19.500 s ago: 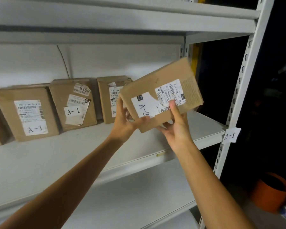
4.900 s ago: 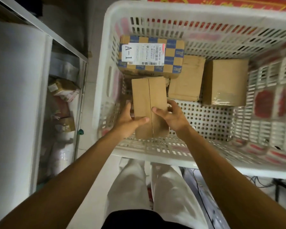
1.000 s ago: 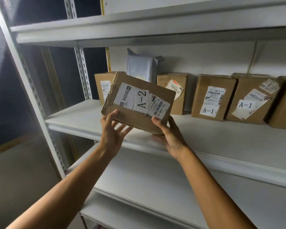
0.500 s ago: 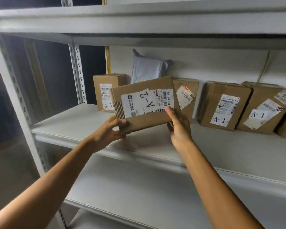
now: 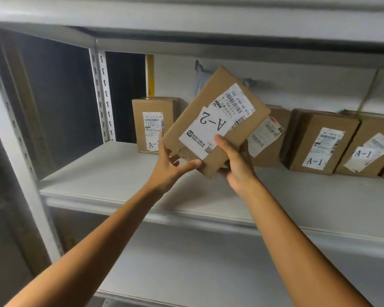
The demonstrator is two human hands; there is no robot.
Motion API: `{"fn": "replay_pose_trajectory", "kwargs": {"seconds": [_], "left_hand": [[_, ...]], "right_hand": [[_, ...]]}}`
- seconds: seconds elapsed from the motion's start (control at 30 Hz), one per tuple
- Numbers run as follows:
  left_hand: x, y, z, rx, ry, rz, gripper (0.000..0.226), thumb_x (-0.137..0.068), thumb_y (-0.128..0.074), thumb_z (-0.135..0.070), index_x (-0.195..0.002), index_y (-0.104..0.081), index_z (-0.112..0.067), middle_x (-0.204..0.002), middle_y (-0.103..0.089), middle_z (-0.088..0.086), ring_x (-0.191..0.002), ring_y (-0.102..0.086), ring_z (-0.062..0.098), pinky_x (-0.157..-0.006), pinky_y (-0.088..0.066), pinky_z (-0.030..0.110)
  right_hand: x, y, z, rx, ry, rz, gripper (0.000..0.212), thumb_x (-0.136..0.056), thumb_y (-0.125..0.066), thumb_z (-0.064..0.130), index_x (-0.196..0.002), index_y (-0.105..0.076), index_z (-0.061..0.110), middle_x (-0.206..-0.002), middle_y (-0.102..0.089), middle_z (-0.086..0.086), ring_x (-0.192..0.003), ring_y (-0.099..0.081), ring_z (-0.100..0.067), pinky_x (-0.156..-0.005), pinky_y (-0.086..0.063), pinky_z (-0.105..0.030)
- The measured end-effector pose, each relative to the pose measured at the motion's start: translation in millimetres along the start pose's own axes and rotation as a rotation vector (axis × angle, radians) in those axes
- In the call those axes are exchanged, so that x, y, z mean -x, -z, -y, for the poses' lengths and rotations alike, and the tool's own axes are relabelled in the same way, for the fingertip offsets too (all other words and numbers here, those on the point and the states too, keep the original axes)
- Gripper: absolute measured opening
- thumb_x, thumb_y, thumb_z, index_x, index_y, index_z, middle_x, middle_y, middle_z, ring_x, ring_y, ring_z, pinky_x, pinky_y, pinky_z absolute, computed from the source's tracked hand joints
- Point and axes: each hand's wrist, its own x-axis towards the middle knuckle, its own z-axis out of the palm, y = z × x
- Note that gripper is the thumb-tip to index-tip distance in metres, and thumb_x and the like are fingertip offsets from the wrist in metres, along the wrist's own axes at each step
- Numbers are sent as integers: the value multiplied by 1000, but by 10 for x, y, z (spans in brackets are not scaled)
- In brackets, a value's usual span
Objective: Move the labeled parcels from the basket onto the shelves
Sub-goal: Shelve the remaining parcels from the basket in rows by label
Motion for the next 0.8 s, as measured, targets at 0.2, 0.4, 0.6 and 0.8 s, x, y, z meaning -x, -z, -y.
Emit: {"fn": "replay_pose_trajectory", "kwargs": {"seconds": [0.2,0.4,0.6,0.8], "left_hand": [[-60,217,22,-152,-109,-63,90,-64,-84,-40,-139,-36,-32,-135,-52,-11,-122,-51,8,-101,-45,31],[-244,256,93,-189,-53,-20,60,-75,-80,-29,-125,-47,-27,-113,-61,-9,-105,-62,16,-75,-57,24],[-354,422,105,-172,-1,-52,58,-80,-75,-24,-128,-42,-22,-111,-56,-7,-97,-59,10,-57,-55,19],[-429,812,142,-280,64,-131,51,-79,-76,-21,-119,-44,-23,-106,-57,-9,-89,-61,8,-61,-53,17]], "right_hand": [[-84,-11,-125,89,78,-78,62,-75,-79,25,-129,-50,32,-115,-69,5,-101,-68,-16,-65,-57,-35],[-258,102,-325,207,128,-98,66,-72,-83,21,-130,-51,26,-120,-67,4,-110,-65,-15,-91,-55,-40],[-481,24,-417,391,160,-20,69,-72,-84,23,-130,-48,33,-113,-67,12,-101,-64,0,-84,-55,-24],[-718,-251,-593,539,167,78,61,-67,-86,36,-119,-56,30,-111,-67,15,-103,-63,-4,-89,-53,-28]]}}
